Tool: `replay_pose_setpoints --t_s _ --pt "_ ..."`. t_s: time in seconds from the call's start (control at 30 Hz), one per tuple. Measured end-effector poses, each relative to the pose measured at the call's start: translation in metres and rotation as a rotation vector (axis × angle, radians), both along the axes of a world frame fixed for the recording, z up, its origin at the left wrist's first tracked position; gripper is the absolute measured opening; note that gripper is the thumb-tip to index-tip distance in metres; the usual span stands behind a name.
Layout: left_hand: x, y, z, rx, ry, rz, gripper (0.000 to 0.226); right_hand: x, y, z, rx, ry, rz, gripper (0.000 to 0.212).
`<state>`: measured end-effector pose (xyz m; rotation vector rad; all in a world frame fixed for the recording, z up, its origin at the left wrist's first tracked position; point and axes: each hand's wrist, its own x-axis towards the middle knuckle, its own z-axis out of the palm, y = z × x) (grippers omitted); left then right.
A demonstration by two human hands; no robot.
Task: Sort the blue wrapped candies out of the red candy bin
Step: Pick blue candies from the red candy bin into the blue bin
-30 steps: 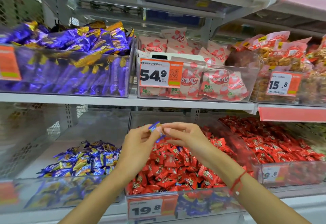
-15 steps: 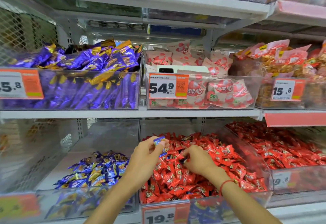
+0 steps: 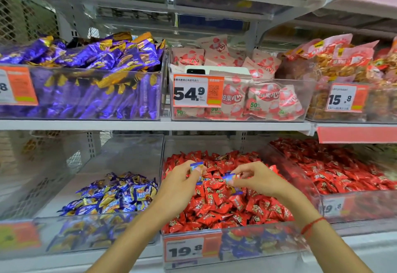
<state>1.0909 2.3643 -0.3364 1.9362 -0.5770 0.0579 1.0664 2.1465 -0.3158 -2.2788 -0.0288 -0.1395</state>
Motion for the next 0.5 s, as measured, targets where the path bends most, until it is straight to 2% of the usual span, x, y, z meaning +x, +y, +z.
replay_pose_setpoints --t_s 0.13,0.2,0.27,0.37,0.5 --pt "-0.006 -0.006 0.003 -0.081 0.128 -0.056 0.023 -0.008 0.015 0.011 0.502 0.046 0.036 0.020" --pt "-0.012 -0.010 0.009 -0.190 0.220 -0.076 0.023 -0.010 0.032 0.012 0.658 0.024 0.058 0.023" --pt "-0.015 -0.013 0.013 -0.285 0.273 -0.095 0.018 -0.011 0.050 0.011 0.696 -0.061 0.004 0.024" --pt "-0.015 -0.009 0.012 -0.284 0.111 -0.064 0.012 -0.012 0.069 0.006 0.640 -0.184 -0.057 0.014" --pt "-0.008 0.006 0.009 -0.205 -0.050 -0.017 0.014 -0.009 0.067 0.008 0.466 -0.182 0.033 0.015"
